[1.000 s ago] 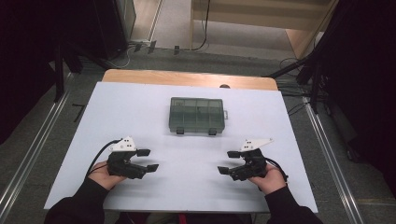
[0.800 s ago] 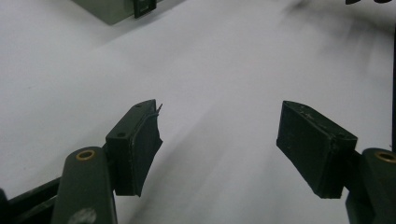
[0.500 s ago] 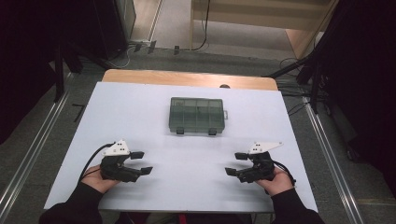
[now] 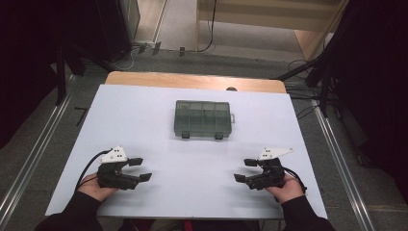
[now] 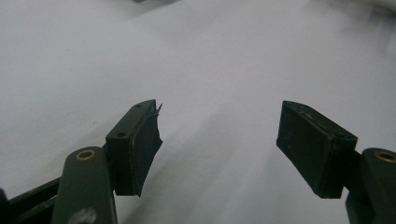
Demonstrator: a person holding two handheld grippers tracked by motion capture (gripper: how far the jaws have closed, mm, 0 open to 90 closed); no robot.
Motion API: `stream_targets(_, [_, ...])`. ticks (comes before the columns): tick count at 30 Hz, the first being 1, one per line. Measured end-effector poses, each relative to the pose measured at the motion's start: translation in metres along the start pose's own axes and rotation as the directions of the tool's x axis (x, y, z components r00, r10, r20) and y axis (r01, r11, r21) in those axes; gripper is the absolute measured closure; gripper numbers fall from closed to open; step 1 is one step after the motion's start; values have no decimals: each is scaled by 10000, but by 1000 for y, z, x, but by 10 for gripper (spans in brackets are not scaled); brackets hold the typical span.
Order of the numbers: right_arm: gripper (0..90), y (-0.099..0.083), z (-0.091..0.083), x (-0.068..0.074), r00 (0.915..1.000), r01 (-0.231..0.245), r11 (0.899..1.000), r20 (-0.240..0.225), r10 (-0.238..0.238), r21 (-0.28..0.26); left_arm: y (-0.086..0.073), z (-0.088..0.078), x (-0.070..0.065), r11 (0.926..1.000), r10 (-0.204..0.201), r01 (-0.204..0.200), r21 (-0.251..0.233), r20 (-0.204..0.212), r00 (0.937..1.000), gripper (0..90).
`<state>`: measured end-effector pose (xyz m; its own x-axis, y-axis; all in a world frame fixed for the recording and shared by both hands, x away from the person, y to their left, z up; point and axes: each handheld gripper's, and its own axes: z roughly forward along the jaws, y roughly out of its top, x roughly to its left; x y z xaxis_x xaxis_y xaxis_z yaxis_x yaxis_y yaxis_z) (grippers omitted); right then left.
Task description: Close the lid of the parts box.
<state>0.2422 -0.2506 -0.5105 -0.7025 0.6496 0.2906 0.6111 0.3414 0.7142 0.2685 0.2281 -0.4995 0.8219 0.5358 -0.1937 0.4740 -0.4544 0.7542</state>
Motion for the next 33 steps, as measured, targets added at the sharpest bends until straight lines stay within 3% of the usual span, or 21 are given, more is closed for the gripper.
stream_targets(33, [224, 0, 4, -1, 10000, -3, 9999, -54, 3, 118, -1, 3, 1, 9998, 38, -38, 219, 38, 10000, 294])
